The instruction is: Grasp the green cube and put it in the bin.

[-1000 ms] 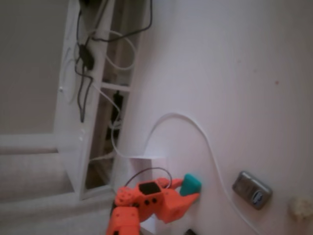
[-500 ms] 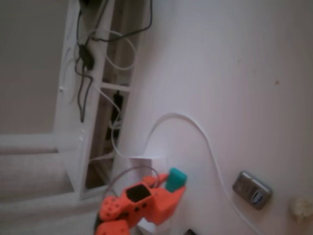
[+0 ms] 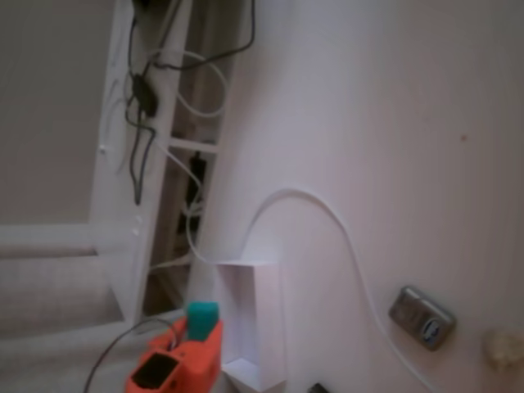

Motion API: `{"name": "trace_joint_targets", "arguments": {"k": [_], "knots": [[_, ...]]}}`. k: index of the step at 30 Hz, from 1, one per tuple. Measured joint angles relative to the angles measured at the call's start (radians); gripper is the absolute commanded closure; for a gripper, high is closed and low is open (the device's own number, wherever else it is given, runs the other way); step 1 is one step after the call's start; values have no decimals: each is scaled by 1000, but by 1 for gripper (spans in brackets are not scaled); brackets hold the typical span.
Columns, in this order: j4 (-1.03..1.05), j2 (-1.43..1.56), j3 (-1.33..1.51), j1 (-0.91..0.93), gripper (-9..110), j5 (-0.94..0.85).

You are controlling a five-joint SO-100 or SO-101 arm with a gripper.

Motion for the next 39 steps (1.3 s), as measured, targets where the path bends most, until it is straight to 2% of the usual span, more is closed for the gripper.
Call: {"name": "trace_joint_targets", "arguments": {"k": [6,11,13,19,20,26,31,39], "knots": [[-156,-115,-63,-133,110,-63],[-227,-193,-52,-146,109,-66],[-227,-210,-31,-149,101,-66],[-199,-229,-17,-126,50,-66],[-199,-235,-17,-120,48,-66],[-287,-235,-17,-95,48,-66],[-310,-170,3,-100,56,-61],[-186,253,215,-126,60,-21]]}}
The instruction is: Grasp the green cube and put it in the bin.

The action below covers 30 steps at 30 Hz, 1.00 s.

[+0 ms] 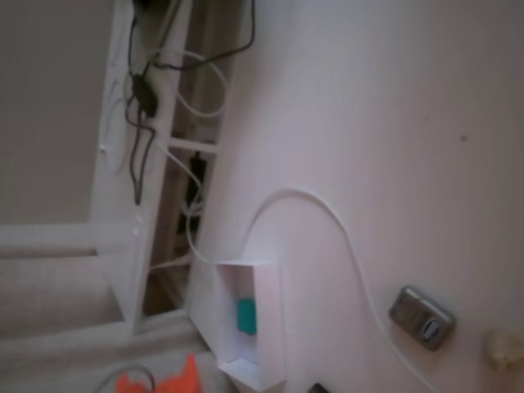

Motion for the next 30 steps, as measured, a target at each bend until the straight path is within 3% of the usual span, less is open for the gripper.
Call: {"name": "trace_joint_targets", "arguments": {"k": [12,22,25,30], "knots": [[202,870,739,175,61,51],[331,1123,979,256,61,52],[399,1216,1012,252,69,52],[459,1313,1062,256,70,52]]}}
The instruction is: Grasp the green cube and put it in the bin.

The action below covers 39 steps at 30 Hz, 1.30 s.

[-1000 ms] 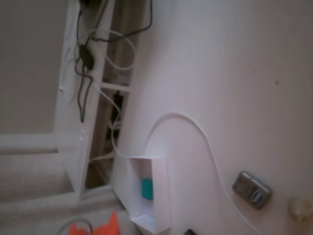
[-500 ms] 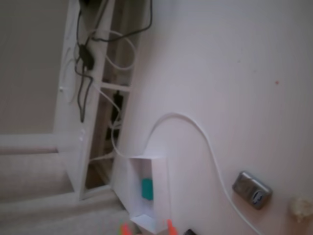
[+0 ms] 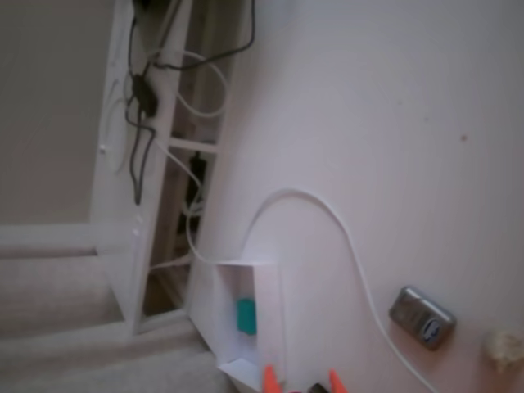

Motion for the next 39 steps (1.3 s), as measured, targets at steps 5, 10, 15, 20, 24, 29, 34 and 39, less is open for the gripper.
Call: {"name": "trace_joint_targets", "arguments": {"k": [5,10,15,20,24,29,34,39], "knots": [[5,37,40,12,83,0],[5,40,49,14,110,0],[5,40,49,15,110,0],[5,40,49,15,109,0],[5,40,49,15,109,0],[5,40,49,15,109,0],[5,40,49,15,109,0],[5,40,49,15,109,0]]}}
